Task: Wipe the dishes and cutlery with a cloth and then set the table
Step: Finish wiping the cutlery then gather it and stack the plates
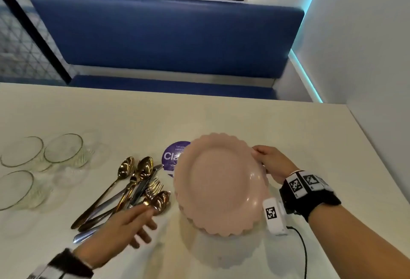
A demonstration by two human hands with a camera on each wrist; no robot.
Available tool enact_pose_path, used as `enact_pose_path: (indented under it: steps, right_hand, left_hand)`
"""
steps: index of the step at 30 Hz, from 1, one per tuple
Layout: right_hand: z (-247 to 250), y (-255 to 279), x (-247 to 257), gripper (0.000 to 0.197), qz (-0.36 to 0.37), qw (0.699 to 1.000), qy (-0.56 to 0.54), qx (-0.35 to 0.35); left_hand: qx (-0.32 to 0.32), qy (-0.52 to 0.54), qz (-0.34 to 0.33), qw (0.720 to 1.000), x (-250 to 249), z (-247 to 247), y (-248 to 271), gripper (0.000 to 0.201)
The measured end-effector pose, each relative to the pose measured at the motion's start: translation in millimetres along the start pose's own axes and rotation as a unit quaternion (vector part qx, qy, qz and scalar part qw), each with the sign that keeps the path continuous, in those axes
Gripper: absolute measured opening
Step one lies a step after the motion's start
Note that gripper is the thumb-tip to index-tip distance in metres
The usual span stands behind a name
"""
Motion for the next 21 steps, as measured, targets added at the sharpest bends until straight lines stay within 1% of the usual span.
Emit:
enact_pose_path:
  steps: [1, 2, 3, 4, 6, 8, 9, 11, 14, 16, 18, 21]
  right_hand:
    - [-8, -4, 10, 0.022, 0.005, 1.0, -0.026, -0.003]
    - [-16, -7, 21, 0.023, 0.007, 0.999, -0.047, -0.005]
    - [-25, -11, 30, 0.023, 0.008, 0.998, -0.067, -0.007]
    - [-33, -14, 39, 0.024, 0.009, 0.996, -0.084, -0.011]
    - [-50, -18, 57, 0.023, 0.014, 0.994, -0.106, -0.02]
    - [-64, -26, 70, 0.019, 0.02, 0.992, -0.118, -0.037]
    - [-70, -32, 75, 0.016, 0.019, 0.991, -0.121, -0.05]
    - [-81, -41, 86, 0.013, 0.006, 0.991, -0.116, -0.064]
    - [-94, -54, 101, 0.017, 0.001, 0.991, -0.118, -0.058]
    - [-96, -66, 112, 0.02, 0.001, 0.991, -0.119, -0.068]
    - [-94, -80, 120, 0.023, 0.001, 0.991, -0.097, -0.09]
    - [-85, -101, 122, 0.026, 0.022, 0.98, -0.109, -0.163]
  left_hand:
    - [-0.037, 0.032, -0.034, 0.998, -18, 4, -10, 0.045]
    - [-0.076, 0.052, -0.061, 0.994, -38, 9, -19, 0.054]
    - [-0.093, 0.086, -0.074, 0.989, -49, 13, -33, 0.054]
    - [-0.093, 0.13, -0.076, 0.984, -60, 17, -43, 0.054]
    - [-0.089, 0.236, -0.052, 0.966, -73, 28, -59, 0.056]
    - [-0.12, 0.287, -0.041, 0.949, -82, 43, -68, 0.057]
    - [-0.124, 0.286, -0.047, 0.949, -82, 51, -73, 0.058]
    - [-0.159, 0.268, -0.052, 0.949, -88, 65, -78, 0.052]
    - [-0.195, 0.245, -0.076, 0.947, -93, 85, -87, 0.044]
    - [-0.216, 0.218, -0.072, 0.949, -93, 100, -97, 0.043]
    - [-0.251, 0.216, -0.077, 0.94, -93, 116, -103, 0.042]
    - [-0.303, 0.248, -0.074, 0.917, -91, 141, -113, 0.04]
Point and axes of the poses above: each hand's wrist, its own y-axis away from the middle knuckle, its own z-axis out of the back of the hand, x = y × z, the point moved 1 cm from there along -y, towards the middle knuckle, and after that the axes turned 4 degrees about z, right-handed, at the moved point
